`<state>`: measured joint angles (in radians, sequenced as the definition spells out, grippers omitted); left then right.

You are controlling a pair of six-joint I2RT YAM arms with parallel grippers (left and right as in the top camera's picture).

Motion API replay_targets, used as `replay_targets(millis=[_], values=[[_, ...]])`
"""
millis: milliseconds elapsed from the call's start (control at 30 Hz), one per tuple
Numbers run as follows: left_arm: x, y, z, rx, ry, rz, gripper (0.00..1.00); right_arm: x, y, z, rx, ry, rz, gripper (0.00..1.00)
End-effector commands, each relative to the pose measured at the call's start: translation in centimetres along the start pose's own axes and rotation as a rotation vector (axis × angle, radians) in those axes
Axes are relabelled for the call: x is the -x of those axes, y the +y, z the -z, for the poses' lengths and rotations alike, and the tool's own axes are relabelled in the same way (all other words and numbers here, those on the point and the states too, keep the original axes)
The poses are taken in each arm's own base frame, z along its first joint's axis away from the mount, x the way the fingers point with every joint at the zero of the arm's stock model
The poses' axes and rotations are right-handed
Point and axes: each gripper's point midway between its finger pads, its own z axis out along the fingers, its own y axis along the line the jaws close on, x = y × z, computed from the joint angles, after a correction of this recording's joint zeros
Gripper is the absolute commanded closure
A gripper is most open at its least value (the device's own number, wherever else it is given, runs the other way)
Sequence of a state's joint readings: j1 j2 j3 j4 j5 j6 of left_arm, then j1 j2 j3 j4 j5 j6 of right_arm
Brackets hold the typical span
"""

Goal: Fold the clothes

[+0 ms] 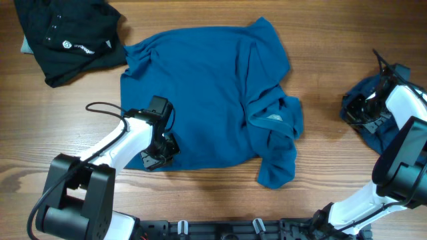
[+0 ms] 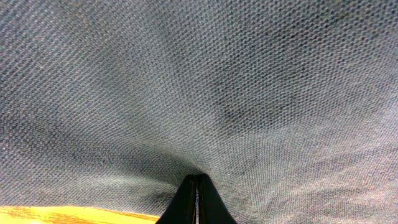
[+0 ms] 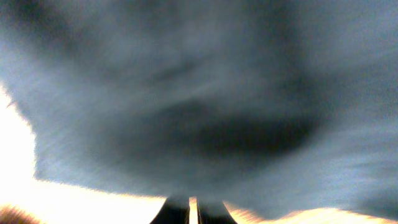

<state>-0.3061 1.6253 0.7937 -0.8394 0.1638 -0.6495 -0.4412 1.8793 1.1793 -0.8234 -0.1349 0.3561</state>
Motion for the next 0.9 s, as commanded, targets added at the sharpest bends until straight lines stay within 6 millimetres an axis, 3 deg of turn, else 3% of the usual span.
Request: replay_targets(millis=[0,67,133,233,300,433,633,767,867], values=[[-0.3,0.1,-0.5,-0.002,0.021,0.019,0.96,-1.9,6.7,4.3,0.342,0.027,0.212,0.93],[-0.4,0.2,-0.5,0.001,0.025,0.020,0.96,-4.4,10.6,7.6,0.568,0.042,0.378,0.92],[-0.4,0.2,-0.5,0.001,0.024,0.020,0.96,-6.8,12.8,10.1,0.675,0.051,0.484,0.90],[-0.4,0.2,-0.5,0.001,0.024,0.022,0.96,-9.4,14.4,10.7,0.629,0.059,0.582,0.84],[-0.5,0.3,-0.5,0.004,0.027,0.043,0.96,-11.2,15.2,10.1,0.589,0.092,0.634,0.82],[-0.8,0.6,-0.5,0.014,0.044,0.090,0.96,-16.7,17.5,7.4,0.522,0.208,0.716,0.82],[-0.6,1.4,-0.3,0.019,0.057,0.129,0.96,-21.4,20.2,2.5,0.383,0.230,0.760,0.79],[-0.4,2.1,-0.2,0.020,0.066,0.165,0.96,-21.7,19.2,-0.9,0.234,0.235,0.715,0.80],[-0.3,2.7,-0.1,0.024,0.078,0.189,0.96,-20.8,17.7,-3.2,0.134,0.245,0.655,0.88]])
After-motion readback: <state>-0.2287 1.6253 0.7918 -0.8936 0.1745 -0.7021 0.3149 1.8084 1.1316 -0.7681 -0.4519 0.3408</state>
